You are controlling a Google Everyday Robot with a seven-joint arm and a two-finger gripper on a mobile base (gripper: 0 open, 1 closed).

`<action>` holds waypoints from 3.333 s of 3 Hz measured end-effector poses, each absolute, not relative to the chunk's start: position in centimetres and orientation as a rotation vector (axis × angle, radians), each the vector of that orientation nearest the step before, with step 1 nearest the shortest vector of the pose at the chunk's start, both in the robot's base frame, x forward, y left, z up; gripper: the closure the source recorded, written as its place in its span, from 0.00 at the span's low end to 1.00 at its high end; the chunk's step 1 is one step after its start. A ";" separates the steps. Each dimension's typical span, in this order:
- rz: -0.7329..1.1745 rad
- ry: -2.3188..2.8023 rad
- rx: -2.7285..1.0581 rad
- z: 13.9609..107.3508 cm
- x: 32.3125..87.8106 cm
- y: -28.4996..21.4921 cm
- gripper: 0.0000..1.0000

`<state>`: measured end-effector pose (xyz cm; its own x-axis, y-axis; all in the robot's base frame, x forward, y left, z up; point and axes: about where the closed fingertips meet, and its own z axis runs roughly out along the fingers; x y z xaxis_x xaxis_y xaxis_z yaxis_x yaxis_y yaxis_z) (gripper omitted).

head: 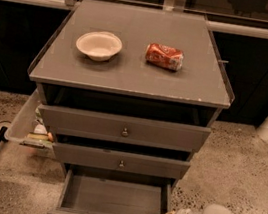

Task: Close bottom drawer

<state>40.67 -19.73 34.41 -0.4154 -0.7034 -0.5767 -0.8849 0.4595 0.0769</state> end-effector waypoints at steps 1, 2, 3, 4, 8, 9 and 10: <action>0.547 2.178 -1.314 30.0 40.8 -19.5 1.00; 0.586 2.099 -1.342 25.6 40.2 -19.2 1.00; 0.610 2.046 -1.402 22.4 39.4 -18.4 1.00; 0.613 2.025 -1.466 19.6 39.2 -17.2 1.00; 0.592 2.019 -1.523 17.3 40.1 -16.1 0.34; 0.592 2.019 -1.523 17.3 40.1 -16.1 0.11; 0.592 2.018 -1.523 17.3 40.1 -16.1 0.00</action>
Offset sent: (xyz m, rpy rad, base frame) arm -0.0110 0.0047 -0.1418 0.1566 -0.1161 0.1130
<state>40.07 -16.12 17.32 -0.2170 -0.7277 -0.6507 -0.9638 0.2655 0.0246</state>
